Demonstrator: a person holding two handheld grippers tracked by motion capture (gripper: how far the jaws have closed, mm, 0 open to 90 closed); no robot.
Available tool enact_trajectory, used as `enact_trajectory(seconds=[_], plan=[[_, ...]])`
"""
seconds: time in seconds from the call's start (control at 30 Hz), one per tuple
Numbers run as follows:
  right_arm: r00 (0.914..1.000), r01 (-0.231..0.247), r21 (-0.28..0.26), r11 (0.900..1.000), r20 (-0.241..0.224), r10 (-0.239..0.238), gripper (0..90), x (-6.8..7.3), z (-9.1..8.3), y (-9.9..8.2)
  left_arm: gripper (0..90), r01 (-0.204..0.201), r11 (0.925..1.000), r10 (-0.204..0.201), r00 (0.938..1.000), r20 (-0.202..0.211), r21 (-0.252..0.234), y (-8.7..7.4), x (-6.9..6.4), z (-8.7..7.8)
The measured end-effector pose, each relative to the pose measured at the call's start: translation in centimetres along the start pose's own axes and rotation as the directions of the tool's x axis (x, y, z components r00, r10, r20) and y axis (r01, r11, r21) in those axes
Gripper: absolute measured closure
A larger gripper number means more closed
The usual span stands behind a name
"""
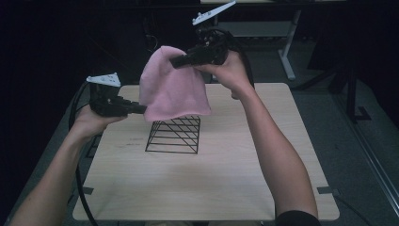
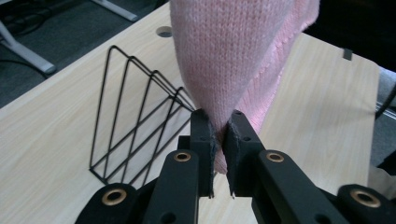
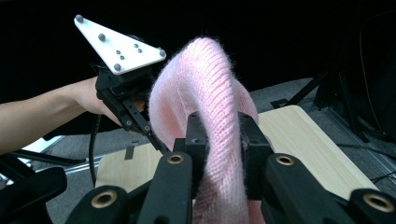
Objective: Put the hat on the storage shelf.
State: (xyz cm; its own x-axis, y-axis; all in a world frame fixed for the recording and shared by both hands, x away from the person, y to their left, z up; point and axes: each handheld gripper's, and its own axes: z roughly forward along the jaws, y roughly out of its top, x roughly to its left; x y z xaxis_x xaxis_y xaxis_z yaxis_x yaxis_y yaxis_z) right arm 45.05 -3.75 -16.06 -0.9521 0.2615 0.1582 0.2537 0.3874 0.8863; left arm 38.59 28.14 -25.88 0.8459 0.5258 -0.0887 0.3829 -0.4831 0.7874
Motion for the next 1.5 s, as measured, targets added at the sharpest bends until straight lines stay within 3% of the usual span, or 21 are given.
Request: enact_trajectory(seconds=[0.2,0.7,1.33,1.5], plan=[[0.9999,-0.015,0.005,0.9999,0.008,0.015,77.5,-0.6,0.6,-0.3,83.6,0.009,0.9998,-0.008,0.9992,-0.038,0.018,-0.3,0.6,0.2],[0.9990,-0.045,0.009,0.9989,0.000,0.045,77.2,-2.0,1.9,-1.4,83.5,0.012,0.9982,-0.007,0.9970,-0.077,0.059,-0.8,1.7,1.4],[0.9982,-0.049,0.021,0.9986,-0.034,0.050,76.7,-1.4,2.9,-2.1,83.4,0.007,0.9964,0.002,0.9948,-0.102,0.084,-1.9,2.0,1.3],[0.9983,-0.056,0.025,0.9981,-0.017,0.056,76.6,-1.8,3.0,-2.2,83.4,0.011,0.9958,-0.002,0.9946,-0.104,0.091,-1.8,2.2,1.6]])
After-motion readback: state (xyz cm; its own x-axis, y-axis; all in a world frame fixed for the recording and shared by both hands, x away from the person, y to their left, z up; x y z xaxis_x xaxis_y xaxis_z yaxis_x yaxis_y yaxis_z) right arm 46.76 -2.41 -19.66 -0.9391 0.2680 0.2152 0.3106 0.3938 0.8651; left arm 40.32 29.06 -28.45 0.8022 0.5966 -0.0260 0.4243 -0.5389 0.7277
